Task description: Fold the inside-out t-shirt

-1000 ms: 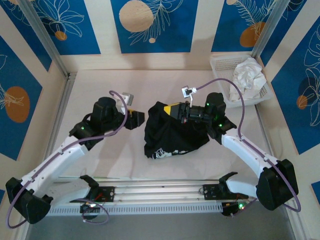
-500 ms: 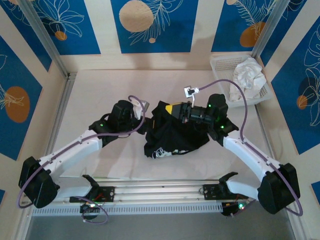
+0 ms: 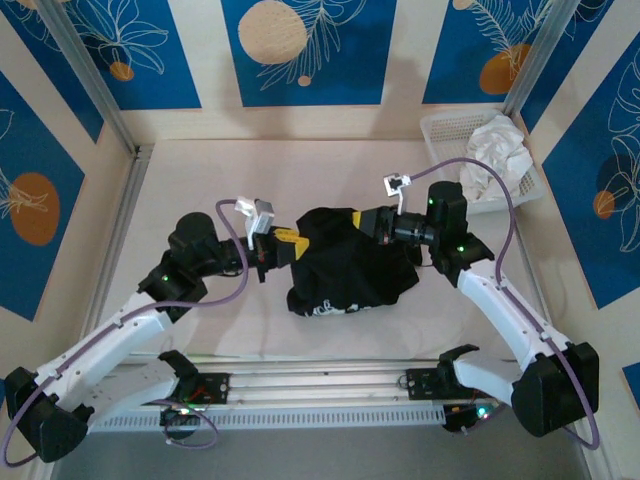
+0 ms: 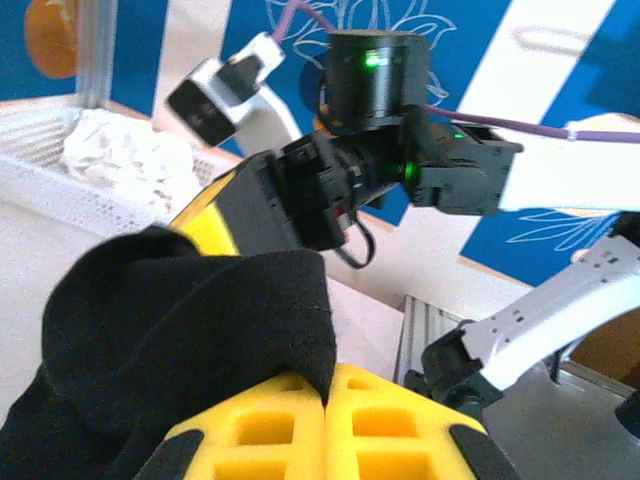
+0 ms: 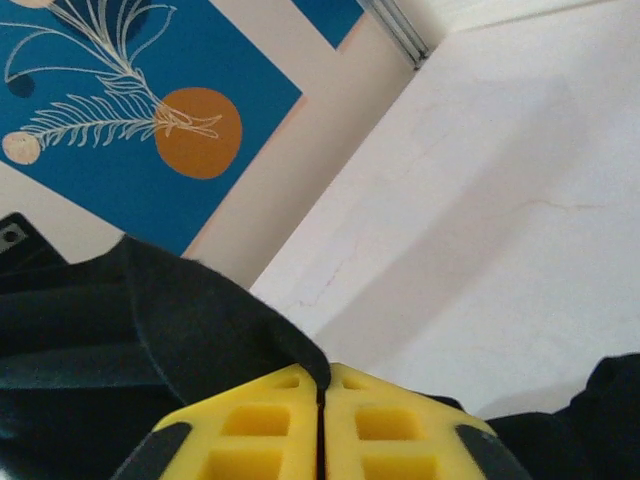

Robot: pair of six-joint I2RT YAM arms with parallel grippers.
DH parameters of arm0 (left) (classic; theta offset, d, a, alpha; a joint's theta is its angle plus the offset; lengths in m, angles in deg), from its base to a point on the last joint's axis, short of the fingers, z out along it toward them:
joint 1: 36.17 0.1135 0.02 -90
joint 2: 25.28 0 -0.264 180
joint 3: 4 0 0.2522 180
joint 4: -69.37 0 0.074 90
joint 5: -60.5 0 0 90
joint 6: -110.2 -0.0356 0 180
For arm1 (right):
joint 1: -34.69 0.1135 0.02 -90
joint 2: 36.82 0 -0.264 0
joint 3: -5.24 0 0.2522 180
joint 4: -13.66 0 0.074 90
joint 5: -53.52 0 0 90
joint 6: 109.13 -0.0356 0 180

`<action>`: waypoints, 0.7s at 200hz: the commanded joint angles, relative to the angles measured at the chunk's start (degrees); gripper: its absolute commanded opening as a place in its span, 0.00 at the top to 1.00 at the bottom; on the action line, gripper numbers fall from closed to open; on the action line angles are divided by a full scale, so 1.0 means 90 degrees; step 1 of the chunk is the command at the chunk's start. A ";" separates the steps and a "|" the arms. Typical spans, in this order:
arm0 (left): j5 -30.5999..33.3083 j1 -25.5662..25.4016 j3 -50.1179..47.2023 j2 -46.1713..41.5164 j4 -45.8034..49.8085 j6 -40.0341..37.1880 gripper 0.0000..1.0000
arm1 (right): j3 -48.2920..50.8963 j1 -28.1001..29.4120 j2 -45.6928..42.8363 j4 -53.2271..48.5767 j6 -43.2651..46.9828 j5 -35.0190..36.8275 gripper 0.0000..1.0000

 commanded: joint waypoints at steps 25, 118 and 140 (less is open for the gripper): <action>-0.0472 0.0081 -0.0047 -0.0065 -0.0464 -0.0271 1.00 | -0.0345 0.0274 -0.0392 -0.1281 0.1381 0.0474 0.73; -0.0412 0.0086 0.0041 0.0027 -0.0075 -0.0669 1.00 | -0.0315 0.1235 -0.0827 -0.0630 0.2434 -0.1165 0.69; -0.0496 0.0097 0.0042 0.0035 -0.0110 -0.0658 1.00 | -0.0369 0.1247 -0.0569 -0.0482 0.2313 -0.1403 0.67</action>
